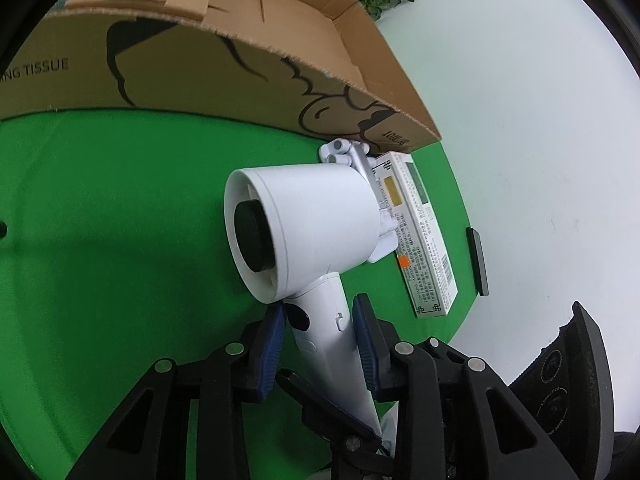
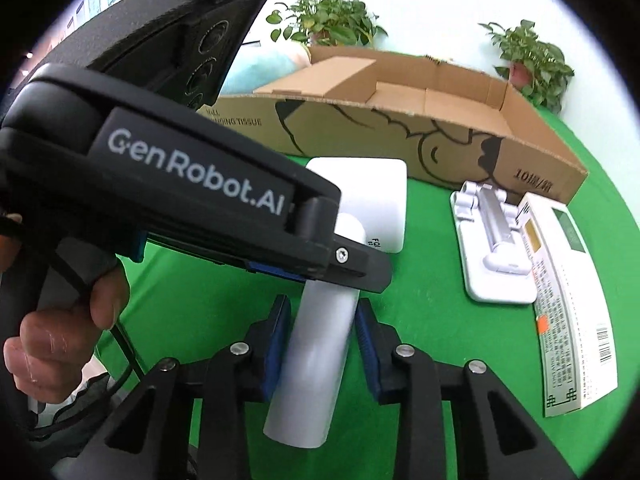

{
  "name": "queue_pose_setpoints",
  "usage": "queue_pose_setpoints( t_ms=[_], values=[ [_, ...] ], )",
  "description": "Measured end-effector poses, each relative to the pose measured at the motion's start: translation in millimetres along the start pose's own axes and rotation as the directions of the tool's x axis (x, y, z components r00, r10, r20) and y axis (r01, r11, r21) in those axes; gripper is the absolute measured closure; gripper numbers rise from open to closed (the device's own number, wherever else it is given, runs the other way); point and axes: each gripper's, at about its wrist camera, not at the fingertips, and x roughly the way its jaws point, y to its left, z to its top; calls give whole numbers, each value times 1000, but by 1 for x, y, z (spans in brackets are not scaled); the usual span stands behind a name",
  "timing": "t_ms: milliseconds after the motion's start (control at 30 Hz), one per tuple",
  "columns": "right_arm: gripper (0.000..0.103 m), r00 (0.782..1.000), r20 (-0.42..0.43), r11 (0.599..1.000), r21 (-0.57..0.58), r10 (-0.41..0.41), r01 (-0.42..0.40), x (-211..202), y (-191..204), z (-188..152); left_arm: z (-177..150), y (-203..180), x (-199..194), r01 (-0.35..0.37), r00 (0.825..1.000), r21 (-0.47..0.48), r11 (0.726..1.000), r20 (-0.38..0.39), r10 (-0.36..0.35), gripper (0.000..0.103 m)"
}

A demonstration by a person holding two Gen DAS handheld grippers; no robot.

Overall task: Organize objects
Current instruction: 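Close the right gripper on the hair dryer handle while the left gripper closes beside it, then lift and carry the hair dryer over the tray beside the long box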

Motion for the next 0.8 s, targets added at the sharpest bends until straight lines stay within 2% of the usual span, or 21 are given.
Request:
queue_pose_setpoints(
  t_ms=[233, 500, 800],
  values=[
    [73, 992, 113, 998, -6, -56, 57, -17, 4, 17, 5, -27, -29, -18, 997, 73, 997, 72, 12, 71],
    [74, 973, 192, 991, -10, -127, 131, -25, 11, 43, 16, -62, -57, -59, 988, 169, 984, 153, 33, 72],
    [74, 940, 292, 984, 21, -177, 179, -36, -6, 86, 56, -97, -103, -92, 972, 251, 964, 231, 33, 73]
  ],
)
